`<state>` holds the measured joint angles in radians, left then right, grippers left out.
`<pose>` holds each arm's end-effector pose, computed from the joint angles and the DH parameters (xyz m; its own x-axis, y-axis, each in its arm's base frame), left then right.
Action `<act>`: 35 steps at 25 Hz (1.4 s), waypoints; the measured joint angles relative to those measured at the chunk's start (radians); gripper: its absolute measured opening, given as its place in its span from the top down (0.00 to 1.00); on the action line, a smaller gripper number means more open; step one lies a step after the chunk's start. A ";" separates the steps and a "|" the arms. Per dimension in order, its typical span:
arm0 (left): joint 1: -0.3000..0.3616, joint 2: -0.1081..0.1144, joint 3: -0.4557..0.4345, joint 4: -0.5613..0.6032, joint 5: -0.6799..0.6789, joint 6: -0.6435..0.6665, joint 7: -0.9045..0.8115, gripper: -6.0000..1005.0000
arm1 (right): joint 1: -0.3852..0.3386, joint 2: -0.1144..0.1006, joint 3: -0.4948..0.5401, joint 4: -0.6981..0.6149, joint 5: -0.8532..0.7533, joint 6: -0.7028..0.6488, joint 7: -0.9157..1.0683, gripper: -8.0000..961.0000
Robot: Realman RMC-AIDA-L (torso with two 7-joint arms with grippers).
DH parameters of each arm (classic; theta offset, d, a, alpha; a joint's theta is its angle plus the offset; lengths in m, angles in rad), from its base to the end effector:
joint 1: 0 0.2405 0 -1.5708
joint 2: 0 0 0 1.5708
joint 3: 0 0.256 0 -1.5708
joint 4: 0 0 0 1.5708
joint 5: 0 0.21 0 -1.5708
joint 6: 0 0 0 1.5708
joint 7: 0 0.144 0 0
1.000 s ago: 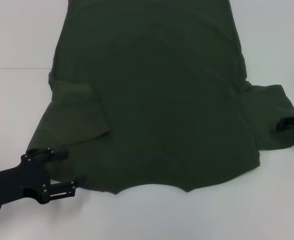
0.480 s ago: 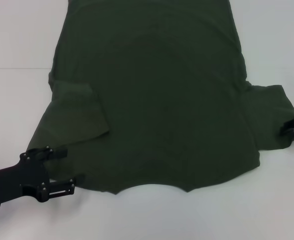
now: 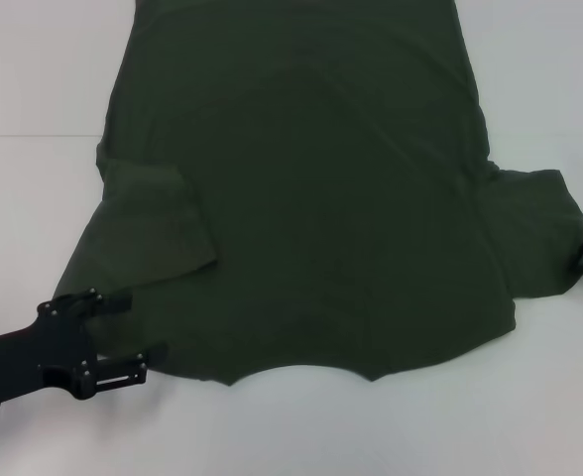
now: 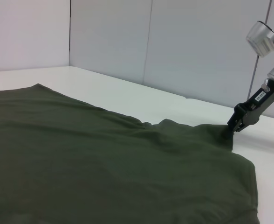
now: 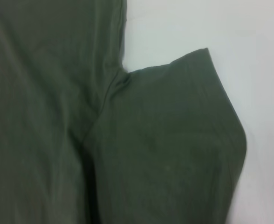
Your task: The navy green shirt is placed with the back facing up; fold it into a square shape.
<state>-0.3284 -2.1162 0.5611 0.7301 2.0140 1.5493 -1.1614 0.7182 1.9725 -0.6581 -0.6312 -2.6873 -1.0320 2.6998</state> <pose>-0.3229 0.2804 0.0144 0.8143 0.2777 0.5097 0.4890 -0.8014 -0.3445 0.3305 0.4090 0.0513 0.1000 -0.8707 -0.4816 -0.9142 0.1107 -0.3900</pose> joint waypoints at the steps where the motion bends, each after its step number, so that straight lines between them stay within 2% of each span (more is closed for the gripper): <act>1: 0.000 -0.001 -0.003 0.000 0.000 0.000 0.000 0.14 | -0.002 0.000 0.001 -0.002 0.000 0.000 -0.001 0.88; 7: 0.000 -0.002 -0.019 -0.001 -0.002 0.006 -0.002 0.14 | -0.037 -0.001 0.018 -0.051 0.033 -0.002 -0.014 0.96; 9: 0.000 -0.001 -0.022 0.000 -0.002 0.007 -0.006 0.14 | -0.056 -0.003 0.019 -0.076 0.070 -0.005 -0.023 0.96; 16: 0.000 0.000 -0.033 0.000 -0.002 0.009 -0.007 0.14 | -0.107 -0.032 0.025 -0.118 0.284 -0.027 -0.102 0.96; 20: 0.000 0.003 -0.033 0.000 -0.002 0.008 -0.009 0.14 | -0.099 -0.041 0.025 -0.121 0.370 -0.025 -0.156 0.96; 26: -0.003 0.004 -0.034 0.000 0.001 0.007 -0.009 0.14 | -0.045 -0.043 0.011 -0.114 0.383 -0.012 -0.171 0.96; 31: -0.002 0.004 -0.034 0.000 0.004 0.002 -0.009 0.14 | 0.011 -0.022 -0.079 -0.087 0.378 -0.015 -0.196 0.96; 35: -0.002 0.003 -0.033 0.000 0.007 0.000 -0.009 0.14 | 0.060 0.013 -0.210 -0.069 0.378 -0.016 -0.210 0.96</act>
<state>-0.3302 -2.1136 0.5278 0.7302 2.0213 1.5495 -1.1704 0.7779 1.9856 -0.8677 -0.7003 -2.3096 -1.0478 2.4901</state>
